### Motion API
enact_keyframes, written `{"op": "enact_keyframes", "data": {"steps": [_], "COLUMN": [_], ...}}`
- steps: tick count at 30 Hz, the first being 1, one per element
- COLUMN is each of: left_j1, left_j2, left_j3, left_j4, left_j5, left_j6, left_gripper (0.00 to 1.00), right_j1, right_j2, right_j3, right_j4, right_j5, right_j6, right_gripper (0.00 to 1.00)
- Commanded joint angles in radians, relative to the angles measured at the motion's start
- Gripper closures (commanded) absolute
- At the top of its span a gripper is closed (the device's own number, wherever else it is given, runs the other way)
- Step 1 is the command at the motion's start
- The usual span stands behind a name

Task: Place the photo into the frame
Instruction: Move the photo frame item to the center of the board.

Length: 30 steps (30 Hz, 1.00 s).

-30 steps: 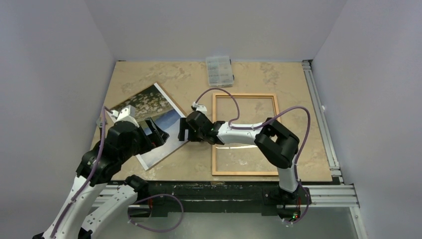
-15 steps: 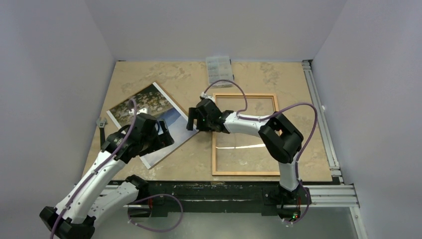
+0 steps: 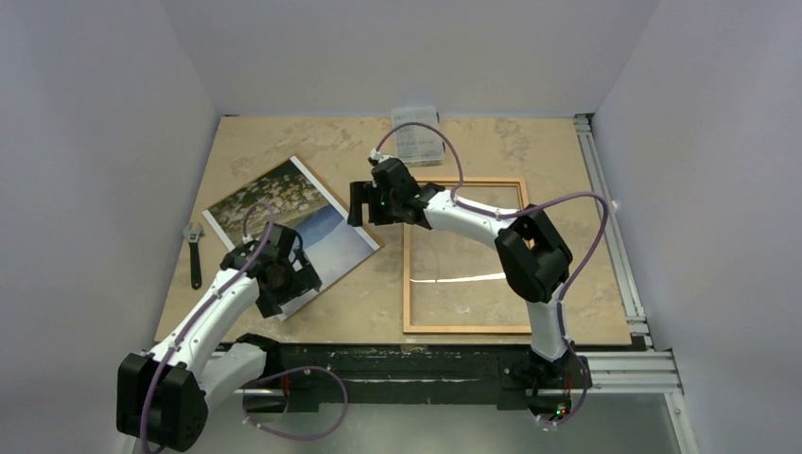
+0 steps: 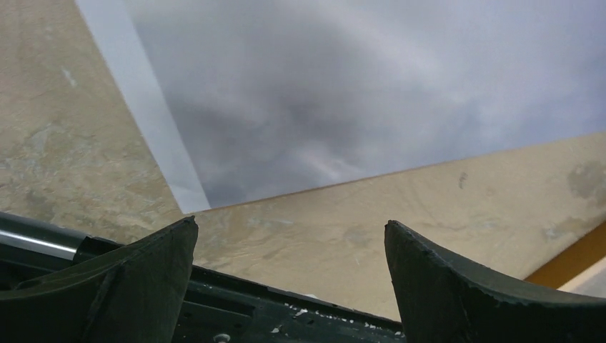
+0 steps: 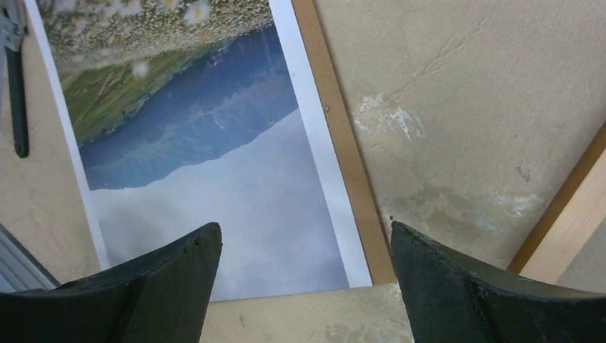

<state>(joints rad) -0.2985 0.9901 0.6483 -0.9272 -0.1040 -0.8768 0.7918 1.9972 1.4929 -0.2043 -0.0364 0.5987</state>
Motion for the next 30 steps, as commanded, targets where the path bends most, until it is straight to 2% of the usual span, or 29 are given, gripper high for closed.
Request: {"op": "enact_keyframes", "data": {"steps": [1,12,20,25,30], "left_j1": [0.116,0.23,0.323,0.322,0.32], "left_j2": [-0.044,-0.04,0.112,0.239,0.267], "left_j3": [-0.049,-0.056,-0.028,-0.009,-0.02], "left_j4": [0.024,-0.014,0.129,0.202,0.269], "left_j5": [0.02,-0.12,0.025,0.094,0.151], "left_j6": [0.001,-0.041,0.057,0.069,0.076], "left_gripper": [0.0,0.0,0.01,0.03,0.04], "right_j1": [-0.015,-0.051,-0.051,-0.05,-0.05], "right_j2": [0.085,0.204,0.21,0.176,0.125], "right_j3": [0.087,0.177,0.123,0.039,-0.054], "right_j4": [-0.094,-0.159,-0.13,-0.089,-0.05], "right_j5": [-0.025,-0.12,-0.248,-0.301,-0.358], "right_j6": [-0.083,-0.114,-0.097,-0.062,-0.027], "right_gripper": [0.13,0.13,0.16,0.17,0.17]}}
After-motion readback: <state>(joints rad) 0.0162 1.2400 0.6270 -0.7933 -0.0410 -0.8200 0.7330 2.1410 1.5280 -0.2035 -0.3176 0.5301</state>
